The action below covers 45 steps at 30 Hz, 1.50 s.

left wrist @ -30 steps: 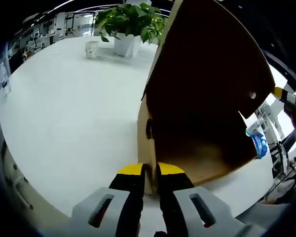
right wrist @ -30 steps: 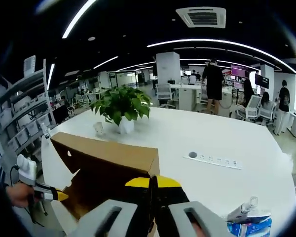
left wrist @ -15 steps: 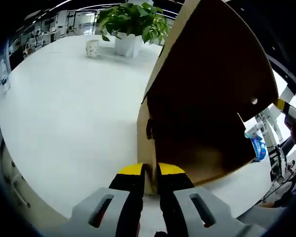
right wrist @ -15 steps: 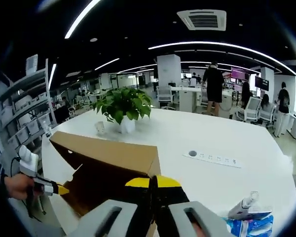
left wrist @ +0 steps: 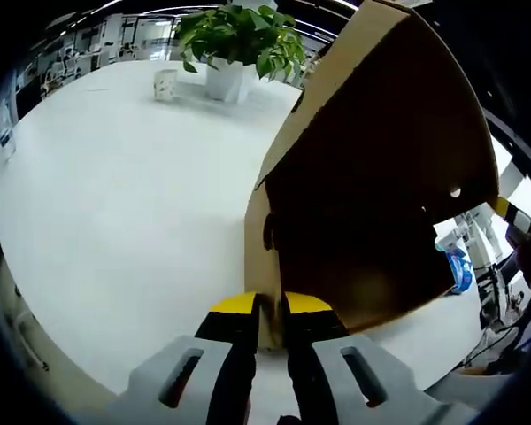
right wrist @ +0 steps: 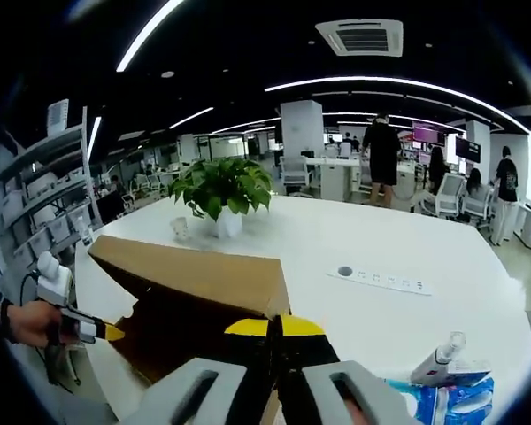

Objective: Operate the shoe box by opening the lid, removing the specified soft item, and placing it in the target area until the item is outside and the box remains undamaged.

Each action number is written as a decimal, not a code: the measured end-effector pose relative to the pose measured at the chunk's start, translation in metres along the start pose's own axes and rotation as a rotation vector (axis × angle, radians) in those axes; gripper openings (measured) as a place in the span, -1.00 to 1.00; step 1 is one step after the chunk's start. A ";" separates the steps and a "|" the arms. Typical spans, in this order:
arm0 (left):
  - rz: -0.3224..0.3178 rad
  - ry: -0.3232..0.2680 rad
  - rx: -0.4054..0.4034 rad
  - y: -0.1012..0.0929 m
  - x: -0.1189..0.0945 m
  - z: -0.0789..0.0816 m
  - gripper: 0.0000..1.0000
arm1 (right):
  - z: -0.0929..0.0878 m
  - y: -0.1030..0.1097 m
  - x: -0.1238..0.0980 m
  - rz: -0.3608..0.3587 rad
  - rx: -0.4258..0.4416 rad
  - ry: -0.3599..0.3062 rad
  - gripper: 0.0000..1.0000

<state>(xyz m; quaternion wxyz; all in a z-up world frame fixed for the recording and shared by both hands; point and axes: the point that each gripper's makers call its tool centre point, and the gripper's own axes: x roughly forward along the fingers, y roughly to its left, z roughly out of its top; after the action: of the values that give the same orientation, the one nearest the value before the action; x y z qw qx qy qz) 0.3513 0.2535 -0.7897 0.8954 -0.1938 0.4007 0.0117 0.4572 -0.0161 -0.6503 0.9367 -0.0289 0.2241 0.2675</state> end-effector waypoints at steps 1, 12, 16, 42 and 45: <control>0.000 0.000 0.000 0.000 0.000 0.000 -0.83 | -0.002 0.000 -0.001 -0.001 -0.002 0.001 -1.00; -0.043 0.003 0.001 -0.005 0.001 0.000 -0.80 | -0.026 -0.005 -0.001 -0.013 -0.003 0.017 -1.00; -0.050 0.005 0.017 -0.005 0.000 0.000 -0.79 | -0.033 -0.004 -0.005 -0.015 0.011 0.010 -1.00; -0.091 -0.047 0.074 -0.008 -0.016 0.021 -0.91 | -0.062 -0.002 -0.006 -0.012 0.066 0.015 -1.00; -0.089 -0.070 0.091 -0.009 -0.025 0.025 -1.00 | -0.064 0.000 -0.008 -0.008 0.071 0.022 -1.00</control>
<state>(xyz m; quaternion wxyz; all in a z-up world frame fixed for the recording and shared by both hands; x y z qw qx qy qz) 0.3538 0.2577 -0.7536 0.9163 -0.1700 0.3606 -0.0393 0.4254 -0.0315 -0.7045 0.9357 0.0006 0.2435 0.2553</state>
